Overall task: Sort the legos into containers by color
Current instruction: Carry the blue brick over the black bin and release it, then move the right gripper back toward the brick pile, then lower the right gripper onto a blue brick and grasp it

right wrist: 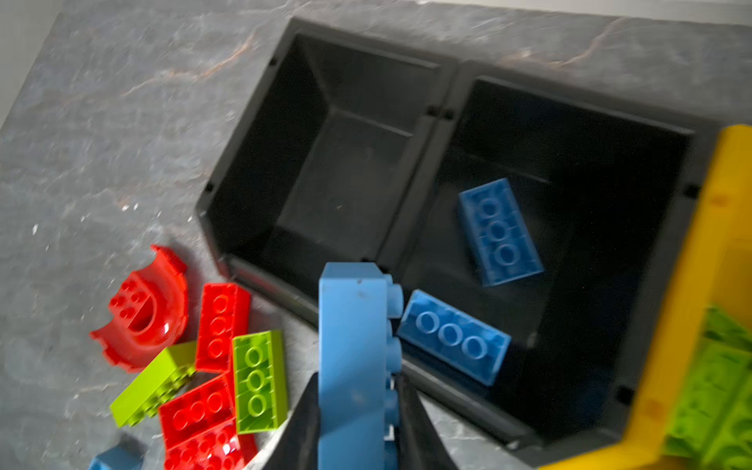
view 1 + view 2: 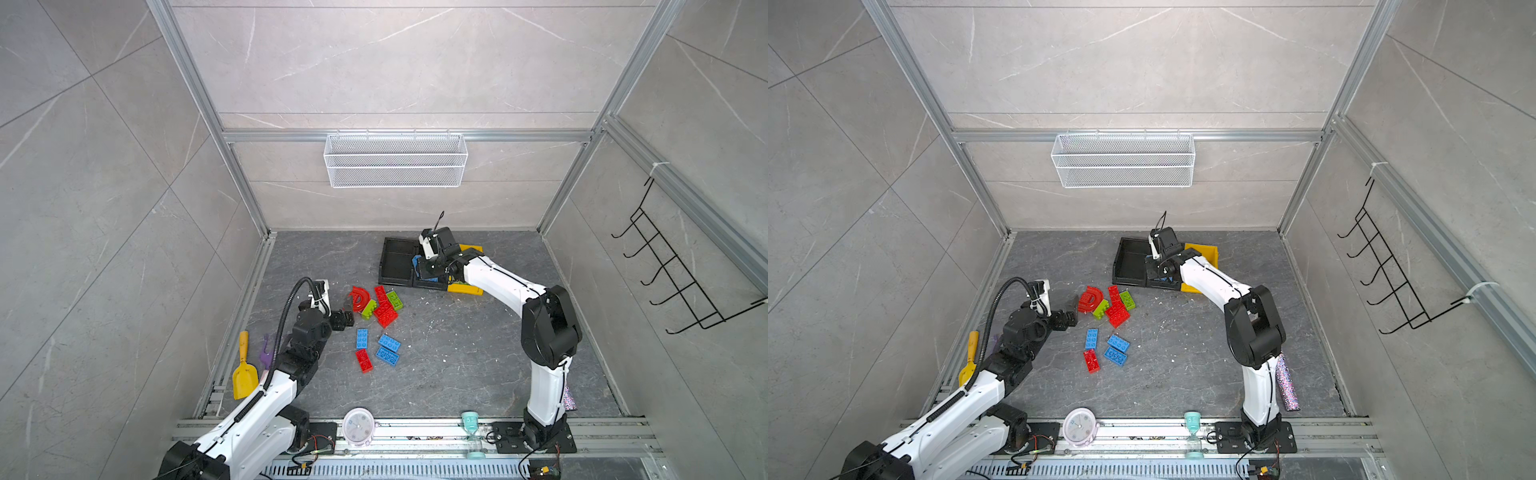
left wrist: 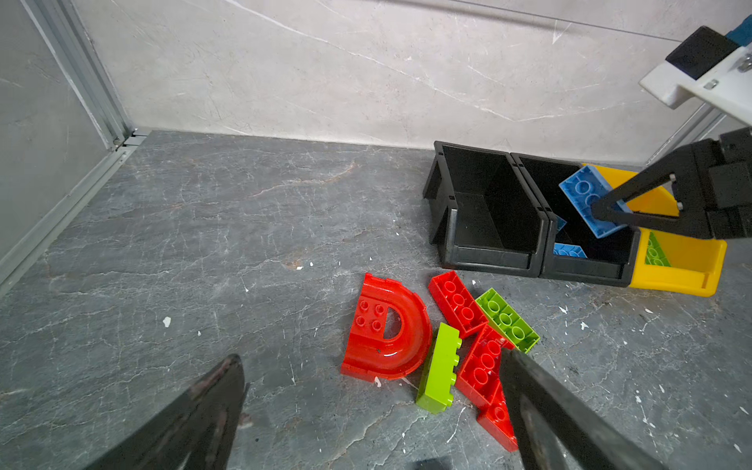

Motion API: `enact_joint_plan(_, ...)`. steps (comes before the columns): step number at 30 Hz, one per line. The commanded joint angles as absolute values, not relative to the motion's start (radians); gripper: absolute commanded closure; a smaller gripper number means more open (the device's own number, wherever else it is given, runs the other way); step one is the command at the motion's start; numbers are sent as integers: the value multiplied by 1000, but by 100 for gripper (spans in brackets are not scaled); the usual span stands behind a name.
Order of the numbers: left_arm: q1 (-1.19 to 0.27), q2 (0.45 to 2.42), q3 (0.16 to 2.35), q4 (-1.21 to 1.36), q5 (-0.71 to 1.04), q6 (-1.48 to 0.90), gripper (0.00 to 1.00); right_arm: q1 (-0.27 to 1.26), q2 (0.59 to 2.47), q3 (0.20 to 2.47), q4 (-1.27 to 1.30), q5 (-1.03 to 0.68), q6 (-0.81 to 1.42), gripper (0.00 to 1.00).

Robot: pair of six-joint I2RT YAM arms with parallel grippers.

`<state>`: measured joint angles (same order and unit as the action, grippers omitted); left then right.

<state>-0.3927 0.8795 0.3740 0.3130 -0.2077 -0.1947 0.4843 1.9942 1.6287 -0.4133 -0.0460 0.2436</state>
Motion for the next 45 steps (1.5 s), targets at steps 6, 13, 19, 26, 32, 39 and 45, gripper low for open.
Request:
enact_joint_plan(6,-391,877,411,339,-167,-181,0,417,2143,1789,-429,-85,252,77)
enact_joint_plan(13,-391,885,416,335,-160,-174,0,405,2146,1802,-452,-74,247,62)
enact_joint_plan(19,-390,869,410,335,-161,-178,0,405,2063,1782,-526,-57,169,36)
enact_joint_plan(26,-391,839,398,334,-193,-185,0,491,1802,1506,-463,-197,38,41)
enact_joint_plan(32,-391,841,390,344,-208,-187,0,694,1701,1289,-453,-216,-42,40)
enact_joint_plan(39,-391,847,388,348,-213,-189,0,844,1793,1209,-365,-228,-1,39)
enact_joint_plan(45,-391,850,386,352,-218,-183,0,885,1889,1237,-339,-195,8,39)
